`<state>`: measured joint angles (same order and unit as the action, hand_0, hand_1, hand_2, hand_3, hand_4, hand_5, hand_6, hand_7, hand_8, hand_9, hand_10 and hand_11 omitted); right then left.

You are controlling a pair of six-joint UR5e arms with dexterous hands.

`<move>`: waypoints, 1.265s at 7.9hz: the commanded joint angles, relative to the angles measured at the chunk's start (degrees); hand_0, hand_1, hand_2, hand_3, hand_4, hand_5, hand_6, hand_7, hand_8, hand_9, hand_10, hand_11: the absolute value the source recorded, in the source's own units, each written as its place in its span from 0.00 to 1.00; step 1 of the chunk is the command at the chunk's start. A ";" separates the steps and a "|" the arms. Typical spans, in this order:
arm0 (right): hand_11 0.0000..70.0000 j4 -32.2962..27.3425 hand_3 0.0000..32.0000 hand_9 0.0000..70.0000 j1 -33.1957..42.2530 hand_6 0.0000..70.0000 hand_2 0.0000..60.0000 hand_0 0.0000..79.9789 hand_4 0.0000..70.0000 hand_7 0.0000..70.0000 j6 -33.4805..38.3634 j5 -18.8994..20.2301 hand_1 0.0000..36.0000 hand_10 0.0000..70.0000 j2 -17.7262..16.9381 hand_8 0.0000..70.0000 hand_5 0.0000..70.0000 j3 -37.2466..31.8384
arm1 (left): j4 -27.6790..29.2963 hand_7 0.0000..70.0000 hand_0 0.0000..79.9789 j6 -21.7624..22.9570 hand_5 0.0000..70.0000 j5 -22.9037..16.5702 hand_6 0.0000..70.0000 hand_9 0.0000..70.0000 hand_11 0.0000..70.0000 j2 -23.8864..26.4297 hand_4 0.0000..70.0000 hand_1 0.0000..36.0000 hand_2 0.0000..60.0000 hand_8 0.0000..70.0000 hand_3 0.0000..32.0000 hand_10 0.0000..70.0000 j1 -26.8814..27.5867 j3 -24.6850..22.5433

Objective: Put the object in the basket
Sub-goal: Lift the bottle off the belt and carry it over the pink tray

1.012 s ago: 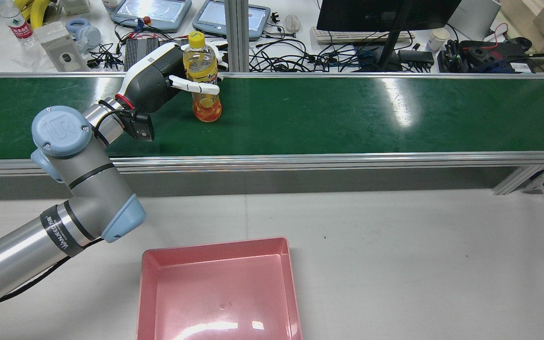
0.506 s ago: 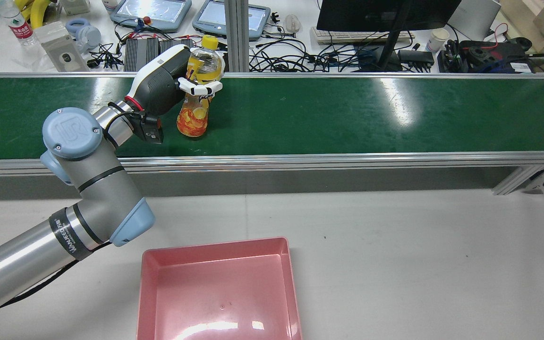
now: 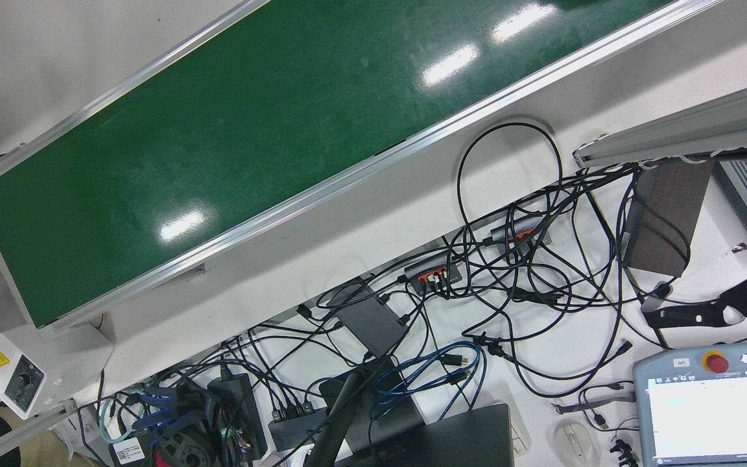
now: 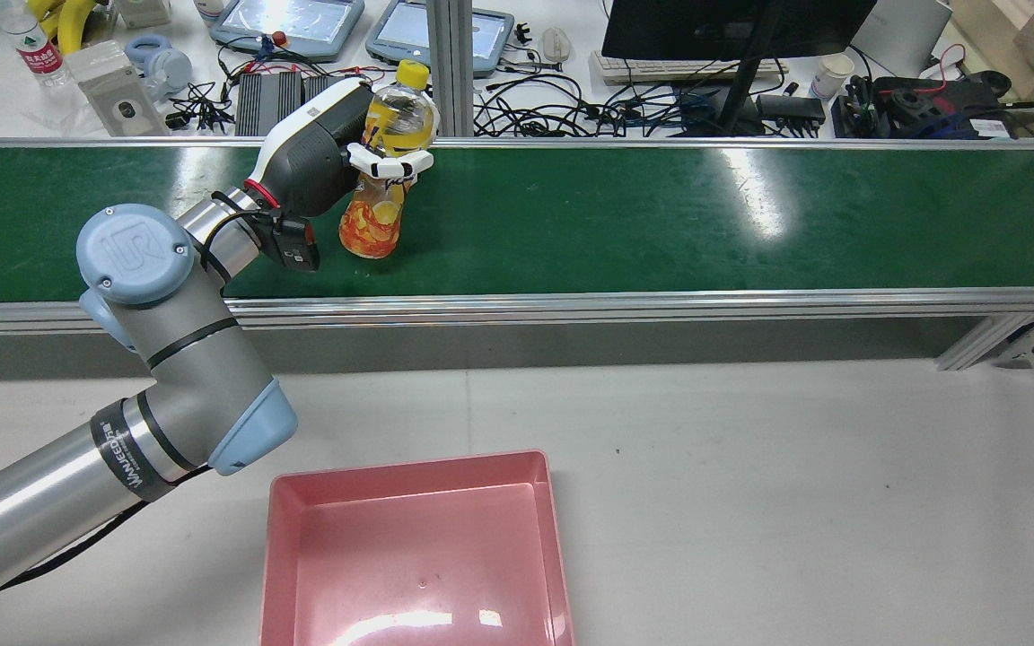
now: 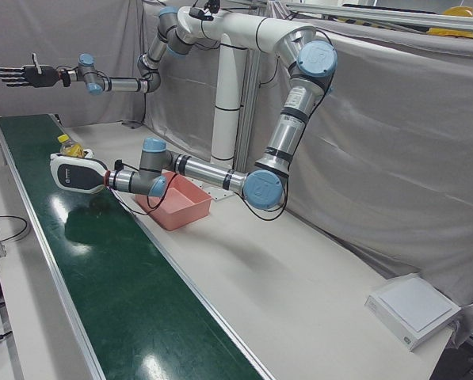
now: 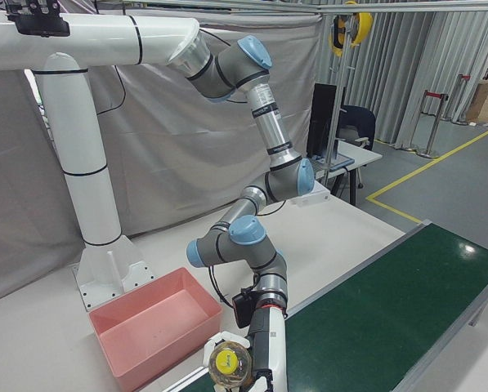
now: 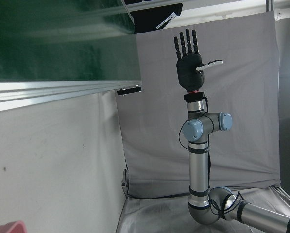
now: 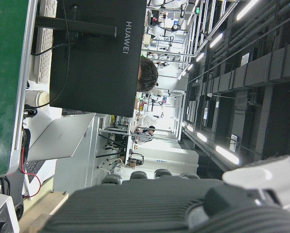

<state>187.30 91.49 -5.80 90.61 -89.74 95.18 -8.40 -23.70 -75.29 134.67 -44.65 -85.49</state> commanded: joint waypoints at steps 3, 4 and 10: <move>0.00 0.00 0.00 0.00 0.09 0.00 0.00 0.00 0.00 0.00 0.00 0.00 0.00 0.00 0.00 0.00 0.00 0.00 | -6.62 1.00 0.60 -0.20 1.00 -0.55 0.84 1.00 1.00 -1.76 0.97 0.89 1.00 1.00 0.00 0.99 3.25 -10.99; 0.00 0.00 0.00 0.00 0.00 0.00 0.00 0.00 0.00 0.00 0.00 0.00 0.00 0.00 0.00 0.00 0.00 0.00 | -8.37 1.00 0.60 -0.29 1.00 -0.55 0.81 1.00 1.00 -4.21 0.93 0.88 1.00 1.00 0.00 0.99 4.12 -15.28; 0.00 0.00 0.00 0.00 0.09 0.00 0.00 0.00 0.00 0.00 0.00 0.00 0.00 0.00 0.00 0.00 0.00 0.00 | -9.80 1.00 0.61 -1.08 1.00 -0.29 0.72 1.00 1.00 -11.44 0.82 0.87 1.00 1.00 0.00 0.96 16.14 -22.18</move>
<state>187.29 91.57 -5.80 90.62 -89.74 95.19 -18.16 -24.50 -75.68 123.63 -33.44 -106.76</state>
